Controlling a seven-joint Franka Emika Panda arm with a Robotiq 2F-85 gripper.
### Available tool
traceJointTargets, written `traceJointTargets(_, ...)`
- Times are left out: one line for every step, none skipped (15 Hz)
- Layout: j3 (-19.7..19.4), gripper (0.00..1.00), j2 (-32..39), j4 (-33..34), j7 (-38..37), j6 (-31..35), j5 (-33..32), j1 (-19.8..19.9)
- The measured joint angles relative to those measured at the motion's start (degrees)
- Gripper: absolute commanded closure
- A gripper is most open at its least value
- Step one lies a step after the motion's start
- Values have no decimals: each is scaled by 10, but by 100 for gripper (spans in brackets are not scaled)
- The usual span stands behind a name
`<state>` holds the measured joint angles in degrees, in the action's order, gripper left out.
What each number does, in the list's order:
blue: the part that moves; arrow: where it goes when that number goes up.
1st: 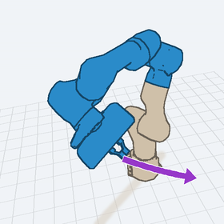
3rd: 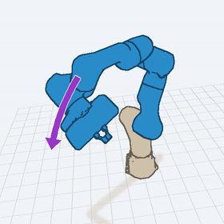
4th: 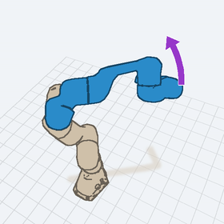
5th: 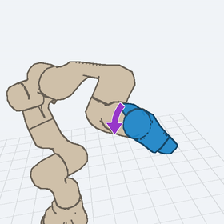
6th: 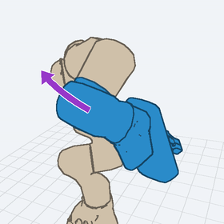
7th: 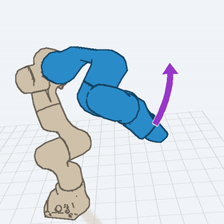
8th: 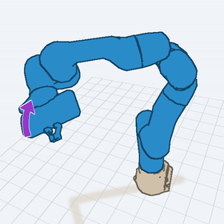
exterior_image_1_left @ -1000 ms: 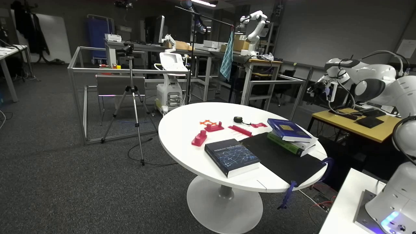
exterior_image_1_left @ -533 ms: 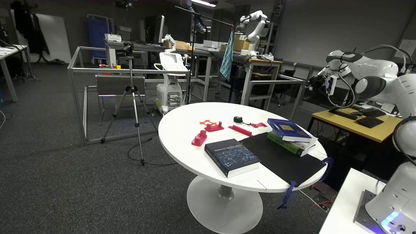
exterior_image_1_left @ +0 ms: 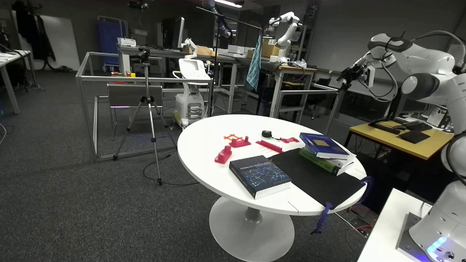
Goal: Move the blue book to the right
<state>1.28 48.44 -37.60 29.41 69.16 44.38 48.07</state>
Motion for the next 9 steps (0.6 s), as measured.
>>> traceJointTargets(-4,0,-12,-2,0,11,-7,-9)
traceJointTargets(-9,0,-25,-3,0,21,-18,-20)
traceJointTargets(-15,0,-38,-5,1,32,-31,-31)
traceJointTargets(-21,0,-52,-9,2,42,-47,-43)
traceJointTargets(-27,0,-67,-16,6,53,-64,-56)
traceJointTargets(-33,0,-83,-24,11,65,-84,-70)
traceJointTargets(-39,0,-97,-34,17,78,-103,-83)
traceJointTargets(-43,0,-112,-46,24,91,-122,-97)
traceJointTargets(-47,0,-128,-62,32,107,-140,-110)
